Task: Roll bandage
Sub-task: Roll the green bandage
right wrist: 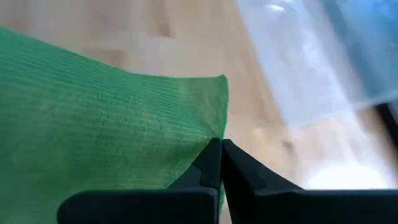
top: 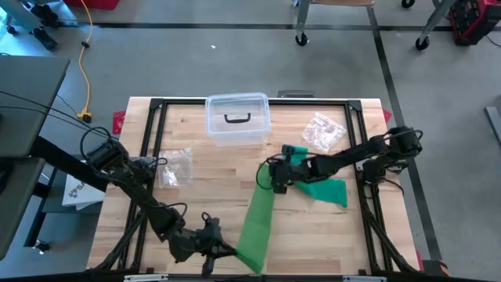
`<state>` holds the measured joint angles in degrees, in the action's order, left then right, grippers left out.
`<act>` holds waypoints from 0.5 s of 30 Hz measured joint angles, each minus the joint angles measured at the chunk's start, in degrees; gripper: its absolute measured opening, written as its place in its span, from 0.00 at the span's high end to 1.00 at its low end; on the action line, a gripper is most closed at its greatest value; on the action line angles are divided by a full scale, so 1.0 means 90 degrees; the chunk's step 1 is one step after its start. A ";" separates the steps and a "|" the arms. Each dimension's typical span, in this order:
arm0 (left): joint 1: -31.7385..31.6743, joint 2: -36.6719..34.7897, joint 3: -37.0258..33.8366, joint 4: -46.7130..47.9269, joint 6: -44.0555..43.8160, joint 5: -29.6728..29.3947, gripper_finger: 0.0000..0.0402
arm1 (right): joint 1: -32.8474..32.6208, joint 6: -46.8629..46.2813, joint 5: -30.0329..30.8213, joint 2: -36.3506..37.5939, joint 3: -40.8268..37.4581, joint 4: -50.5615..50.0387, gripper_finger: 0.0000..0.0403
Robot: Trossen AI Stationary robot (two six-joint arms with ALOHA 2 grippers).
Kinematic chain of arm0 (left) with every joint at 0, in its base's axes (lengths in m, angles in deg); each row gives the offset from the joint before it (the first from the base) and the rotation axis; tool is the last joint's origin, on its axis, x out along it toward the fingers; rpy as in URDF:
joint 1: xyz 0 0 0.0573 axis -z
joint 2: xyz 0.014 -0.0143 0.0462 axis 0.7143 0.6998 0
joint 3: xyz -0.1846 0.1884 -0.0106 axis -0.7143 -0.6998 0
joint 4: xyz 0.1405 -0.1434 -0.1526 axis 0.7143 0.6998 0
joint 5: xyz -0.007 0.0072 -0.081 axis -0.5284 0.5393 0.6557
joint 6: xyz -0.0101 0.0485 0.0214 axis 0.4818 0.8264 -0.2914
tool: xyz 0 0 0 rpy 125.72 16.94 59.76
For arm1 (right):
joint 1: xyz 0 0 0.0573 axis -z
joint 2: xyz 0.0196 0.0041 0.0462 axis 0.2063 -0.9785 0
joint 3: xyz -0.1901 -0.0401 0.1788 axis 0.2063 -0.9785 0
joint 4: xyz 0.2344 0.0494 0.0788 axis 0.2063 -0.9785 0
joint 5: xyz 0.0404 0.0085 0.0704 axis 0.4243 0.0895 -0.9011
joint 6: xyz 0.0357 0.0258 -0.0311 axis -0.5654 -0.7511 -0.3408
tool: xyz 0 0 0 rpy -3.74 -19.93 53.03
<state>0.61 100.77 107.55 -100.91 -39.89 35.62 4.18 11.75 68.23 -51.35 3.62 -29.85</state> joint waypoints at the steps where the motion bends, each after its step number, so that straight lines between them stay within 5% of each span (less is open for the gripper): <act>1: -0.0058 0.0000 -0.0020 0.0026 -0.0035 0.0088 1.00 | 0.0133 0.0062 0.0143 0.0000 -0.0002 -0.0080 1.00; 9: -0.0133 0.0000 -0.0025 0.0889 -0.0822 0.0496 1.00 | 0.1087 0.0205 0.0408 0.0000 -0.0012 -0.1123 1.00; 15: -0.0073 0.0220 -0.0025 0.1458 -0.1488 0.0639 1.00 | 0.1374 0.0457 0.0282 -0.0005 -0.0419 -0.0652 1.00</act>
<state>-0.05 102.75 107.33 -87.79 -53.28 41.37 16.54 15.86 70.76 -51.39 -0.15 -35.72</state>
